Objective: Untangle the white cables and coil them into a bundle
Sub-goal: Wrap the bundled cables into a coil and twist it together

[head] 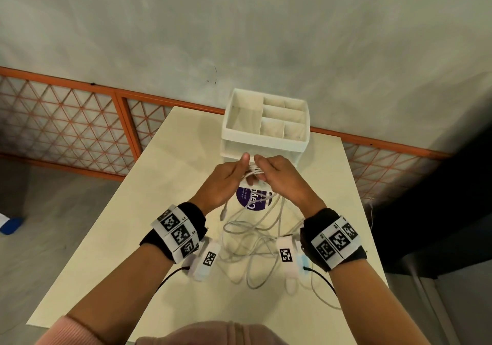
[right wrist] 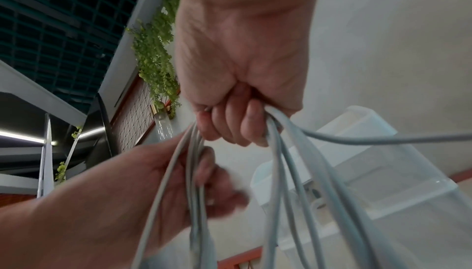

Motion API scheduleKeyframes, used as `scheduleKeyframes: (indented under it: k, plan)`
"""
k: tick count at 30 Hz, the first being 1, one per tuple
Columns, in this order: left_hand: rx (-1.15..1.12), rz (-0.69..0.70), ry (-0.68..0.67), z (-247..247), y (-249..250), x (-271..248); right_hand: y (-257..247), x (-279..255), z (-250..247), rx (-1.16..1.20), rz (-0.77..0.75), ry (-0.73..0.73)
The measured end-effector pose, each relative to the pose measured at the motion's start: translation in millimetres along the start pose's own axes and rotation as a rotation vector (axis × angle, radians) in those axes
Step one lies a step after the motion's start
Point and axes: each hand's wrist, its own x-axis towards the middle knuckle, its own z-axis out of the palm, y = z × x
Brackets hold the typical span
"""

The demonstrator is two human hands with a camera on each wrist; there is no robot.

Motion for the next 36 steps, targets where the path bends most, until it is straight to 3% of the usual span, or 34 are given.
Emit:
scheduleKeyframes:
  k: [6, 13, 17, 24, 31, 36]
  plan:
    - [-0.189, -0.108, -0.239, 1.0, 12.9, -6.4, 14.1, -1.8, -15.0, -0.054, 0.029, 0.032]
    - [-0.38, -0.103, -0.128, -12.8, 26.6, 0.3, 39.9, -10.3, -11.6, 0.298, 0.191, -0.149]
    - [-0.463, -0.106, -0.048, -15.0, 21.9, -1.7, 40.4, -14.9, -9.4, 0.328, 0.197, -0.111]
    - [-0.375, -0.024, -0.015, 5.6, 7.2, -6.3, 11.3, -5.4, 3.2, 0.565, 0.22, 0.173]
    - [-0.325, 0.098, -0.044, 28.3, 12.1, -4.6, 3.8, 2.0, 15.2, 0.597, 0.269, 0.137]
    - [-0.441, 0.033, -0.077, 27.1, 9.5, -7.7, 13.2, 7.5, 19.0, 0.544, 0.353, 0.083]
